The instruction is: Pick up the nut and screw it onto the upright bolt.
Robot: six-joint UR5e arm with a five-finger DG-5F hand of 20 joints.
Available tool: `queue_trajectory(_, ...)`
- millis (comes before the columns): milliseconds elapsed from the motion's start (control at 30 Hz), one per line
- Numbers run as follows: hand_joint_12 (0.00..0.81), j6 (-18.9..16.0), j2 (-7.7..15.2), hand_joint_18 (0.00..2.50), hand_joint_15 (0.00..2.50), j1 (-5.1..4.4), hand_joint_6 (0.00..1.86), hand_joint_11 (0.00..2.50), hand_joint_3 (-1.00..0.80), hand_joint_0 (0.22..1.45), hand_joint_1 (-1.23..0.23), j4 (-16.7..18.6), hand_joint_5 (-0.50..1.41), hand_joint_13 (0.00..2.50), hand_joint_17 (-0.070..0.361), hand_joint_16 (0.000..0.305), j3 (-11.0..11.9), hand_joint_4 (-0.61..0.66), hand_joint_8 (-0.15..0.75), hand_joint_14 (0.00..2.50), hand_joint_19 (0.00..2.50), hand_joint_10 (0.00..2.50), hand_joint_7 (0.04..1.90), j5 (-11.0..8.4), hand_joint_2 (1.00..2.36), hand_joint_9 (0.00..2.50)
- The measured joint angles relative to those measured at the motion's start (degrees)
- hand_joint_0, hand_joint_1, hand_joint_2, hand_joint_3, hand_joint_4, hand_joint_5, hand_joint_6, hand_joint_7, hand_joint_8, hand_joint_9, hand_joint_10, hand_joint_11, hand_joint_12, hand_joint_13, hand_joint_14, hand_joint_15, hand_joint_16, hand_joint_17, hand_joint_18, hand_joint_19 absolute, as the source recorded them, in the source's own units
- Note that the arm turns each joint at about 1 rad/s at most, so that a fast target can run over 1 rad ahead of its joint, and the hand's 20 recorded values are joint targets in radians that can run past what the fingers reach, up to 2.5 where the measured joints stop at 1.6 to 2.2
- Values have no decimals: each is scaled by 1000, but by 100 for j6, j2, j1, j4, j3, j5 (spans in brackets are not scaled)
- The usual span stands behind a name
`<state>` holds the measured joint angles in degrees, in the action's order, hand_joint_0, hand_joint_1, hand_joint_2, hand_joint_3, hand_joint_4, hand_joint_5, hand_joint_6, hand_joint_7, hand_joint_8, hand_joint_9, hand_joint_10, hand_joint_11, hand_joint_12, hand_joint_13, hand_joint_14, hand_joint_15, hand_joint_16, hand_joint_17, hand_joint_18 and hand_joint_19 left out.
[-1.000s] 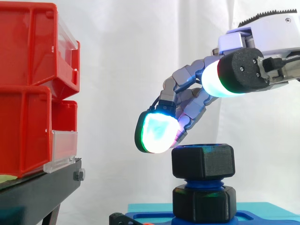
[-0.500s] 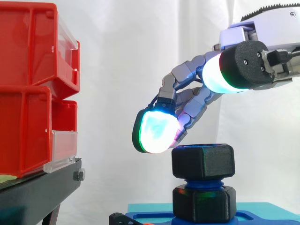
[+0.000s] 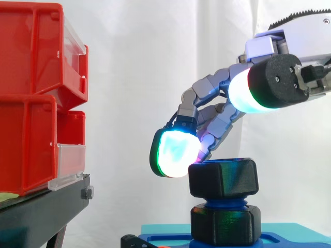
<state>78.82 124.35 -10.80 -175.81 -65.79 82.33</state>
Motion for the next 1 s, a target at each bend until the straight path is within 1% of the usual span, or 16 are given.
queue_trajectory(167,258,-13,-2,260,0,13,504,0,-500,523,-230,-15,-70,617,49,22,-12,229,261,0,0,0,1005,0,1000,753)
queue_trajectory(533,253,-25,-3,277,0,57,504,0,-500,527,-235,-57,-41,629,47,21,-13,174,262,0,0,0,1272,0,1000,778)
queue_trajectory(733,252,-24,-2,278,0,111,504,0,-500,527,-233,-84,-28,631,47,21,-13,148,263,0,0,0,1373,5,1000,779)
queue_trajectory(1000,251,-17,-6,278,0,212,502,0,-500,527,-227,-200,-1,634,46,21,-13,149,264,0,0,0,1480,22,1000,808)
